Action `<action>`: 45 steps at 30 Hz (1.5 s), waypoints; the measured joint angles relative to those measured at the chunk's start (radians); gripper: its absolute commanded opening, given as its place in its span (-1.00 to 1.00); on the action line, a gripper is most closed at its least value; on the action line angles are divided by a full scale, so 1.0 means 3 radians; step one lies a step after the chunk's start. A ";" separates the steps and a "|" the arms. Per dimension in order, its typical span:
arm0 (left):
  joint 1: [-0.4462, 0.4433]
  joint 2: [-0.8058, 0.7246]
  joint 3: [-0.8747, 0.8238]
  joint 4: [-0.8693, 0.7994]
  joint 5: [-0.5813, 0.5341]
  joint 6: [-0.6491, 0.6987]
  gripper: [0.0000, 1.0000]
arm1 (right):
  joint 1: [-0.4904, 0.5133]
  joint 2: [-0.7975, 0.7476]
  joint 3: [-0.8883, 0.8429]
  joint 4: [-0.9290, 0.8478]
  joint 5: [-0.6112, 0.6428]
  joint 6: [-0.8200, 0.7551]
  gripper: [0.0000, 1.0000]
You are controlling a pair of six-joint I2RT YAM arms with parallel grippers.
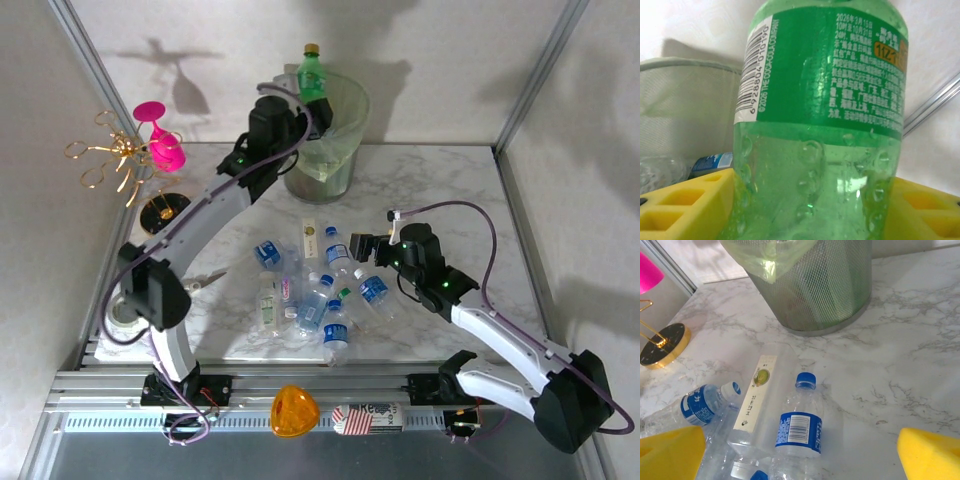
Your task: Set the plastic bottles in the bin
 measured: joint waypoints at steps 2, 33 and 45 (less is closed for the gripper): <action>-0.0003 0.0278 0.0359 -0.0182 -0.0005 0.0051 0.12 | 0.0000 -0.0050 -0.0010 -0.0031 0.0004 0.0001 0.98; -0.0272 0.0615 0.1050 -0.1017 -0.0312 0.0320 0.99 | 0.0000 -0.0027 -0.0047 -0.0094 0.0074 0.0011 0.98; -0.0612 -0.1874 -0.2275 0.0732 -0.0445 -0.0069 0.99 | 0.0000 0.0151 -0.0060 -0.0090 0.0058 -0.0017 0.97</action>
